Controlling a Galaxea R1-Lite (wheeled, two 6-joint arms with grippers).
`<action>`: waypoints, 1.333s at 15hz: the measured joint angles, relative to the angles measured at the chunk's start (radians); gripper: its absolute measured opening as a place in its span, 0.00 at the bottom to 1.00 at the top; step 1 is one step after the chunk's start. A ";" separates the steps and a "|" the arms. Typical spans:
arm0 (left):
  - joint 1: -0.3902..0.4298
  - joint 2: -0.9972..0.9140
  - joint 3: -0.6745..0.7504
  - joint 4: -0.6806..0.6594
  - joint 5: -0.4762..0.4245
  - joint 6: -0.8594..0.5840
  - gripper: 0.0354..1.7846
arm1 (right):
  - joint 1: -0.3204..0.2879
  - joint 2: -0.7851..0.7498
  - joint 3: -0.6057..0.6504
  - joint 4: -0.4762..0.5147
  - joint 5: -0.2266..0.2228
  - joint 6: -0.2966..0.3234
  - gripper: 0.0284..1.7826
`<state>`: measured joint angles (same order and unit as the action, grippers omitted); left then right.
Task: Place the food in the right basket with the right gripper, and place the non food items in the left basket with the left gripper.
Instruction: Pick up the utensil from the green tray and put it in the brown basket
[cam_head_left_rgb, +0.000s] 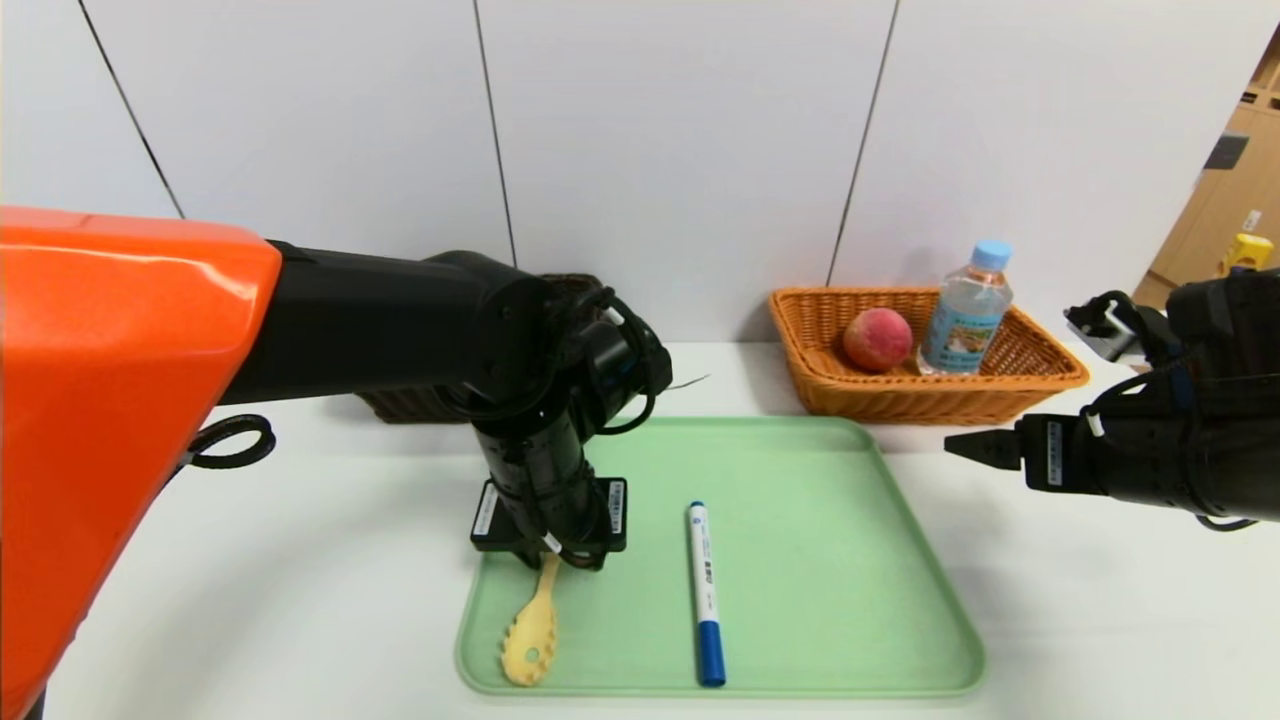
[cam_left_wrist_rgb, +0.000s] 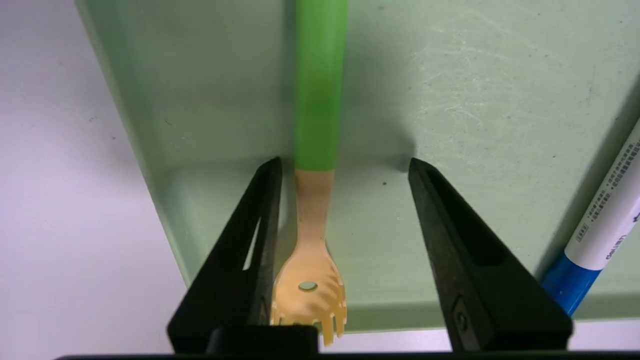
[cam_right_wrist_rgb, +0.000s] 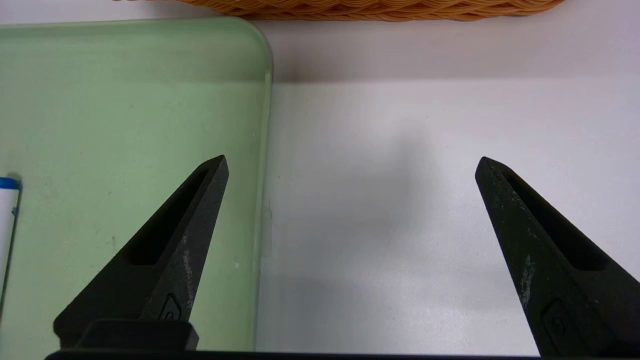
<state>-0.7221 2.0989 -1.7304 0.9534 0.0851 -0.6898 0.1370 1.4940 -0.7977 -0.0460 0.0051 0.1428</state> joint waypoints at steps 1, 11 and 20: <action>0.000 0.004 -0.001 0.000 0.002 0.001 0.32 | 0.001 -0.004 0.002 0.000 0.000 0.000 0.96; 0.000 -0.114 -0.119 -0.046 -0.144 0.106 0.04 | 0.000 -0.010 0.010 0.001 0.003 -0.001 0.96; 0.167 -0.273 -0.159 -0.582 0.006 -0.027 0.04 | 0.000 0.008 0.009 0.000 0.003 0.001 0.96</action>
<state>-0.5547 1.8257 -1.8891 0.3717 0.0909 -0.7166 0.1366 1.5019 -0.7885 -0.0455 0.0077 0.1443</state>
